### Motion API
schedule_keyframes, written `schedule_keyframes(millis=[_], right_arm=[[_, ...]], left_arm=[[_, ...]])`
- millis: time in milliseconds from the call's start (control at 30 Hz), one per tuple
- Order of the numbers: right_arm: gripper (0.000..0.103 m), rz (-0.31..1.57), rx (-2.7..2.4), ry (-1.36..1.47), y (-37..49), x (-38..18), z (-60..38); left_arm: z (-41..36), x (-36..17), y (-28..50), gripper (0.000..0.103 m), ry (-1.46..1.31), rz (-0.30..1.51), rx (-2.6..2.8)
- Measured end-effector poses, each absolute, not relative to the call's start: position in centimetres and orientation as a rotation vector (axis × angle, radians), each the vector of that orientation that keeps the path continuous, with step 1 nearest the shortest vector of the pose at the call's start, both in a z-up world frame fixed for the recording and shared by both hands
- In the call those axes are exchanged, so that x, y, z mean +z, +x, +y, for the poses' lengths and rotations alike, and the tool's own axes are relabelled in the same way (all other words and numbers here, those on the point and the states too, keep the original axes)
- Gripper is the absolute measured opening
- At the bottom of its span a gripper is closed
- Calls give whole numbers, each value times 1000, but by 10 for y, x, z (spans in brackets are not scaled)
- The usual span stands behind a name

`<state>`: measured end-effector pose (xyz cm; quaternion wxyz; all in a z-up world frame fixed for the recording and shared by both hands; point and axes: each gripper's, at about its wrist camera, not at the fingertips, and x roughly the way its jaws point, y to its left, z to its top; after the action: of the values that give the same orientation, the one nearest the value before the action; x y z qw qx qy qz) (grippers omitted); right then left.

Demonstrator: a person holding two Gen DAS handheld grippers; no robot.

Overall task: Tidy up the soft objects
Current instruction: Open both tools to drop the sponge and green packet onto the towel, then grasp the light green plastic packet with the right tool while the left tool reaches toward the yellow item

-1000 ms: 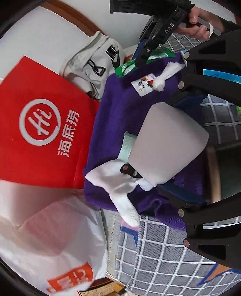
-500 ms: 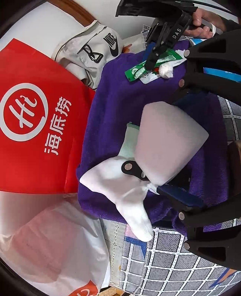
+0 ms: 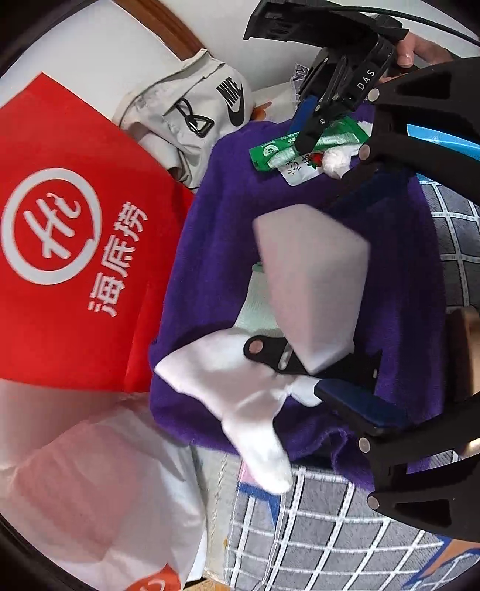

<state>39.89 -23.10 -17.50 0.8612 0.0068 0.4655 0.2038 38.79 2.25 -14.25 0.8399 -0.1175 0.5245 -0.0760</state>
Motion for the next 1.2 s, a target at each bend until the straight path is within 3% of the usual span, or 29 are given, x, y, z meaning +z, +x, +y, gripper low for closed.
schedule_keyframes(millis=[367, 867, 1200], right_arm=[[60, 899, 422, 11, 364, -133, -231], [60, 892, 560, 3, 244, -122, -194], [60, 975, 645, -253, 193, -154, -130]], left_arm=[[45, -113, 350, 87, -249, 1063, -121], [70, -90, 252, 87, -219, 985, -64], [92, -116, 196, 87, -273, 1009, -76]])
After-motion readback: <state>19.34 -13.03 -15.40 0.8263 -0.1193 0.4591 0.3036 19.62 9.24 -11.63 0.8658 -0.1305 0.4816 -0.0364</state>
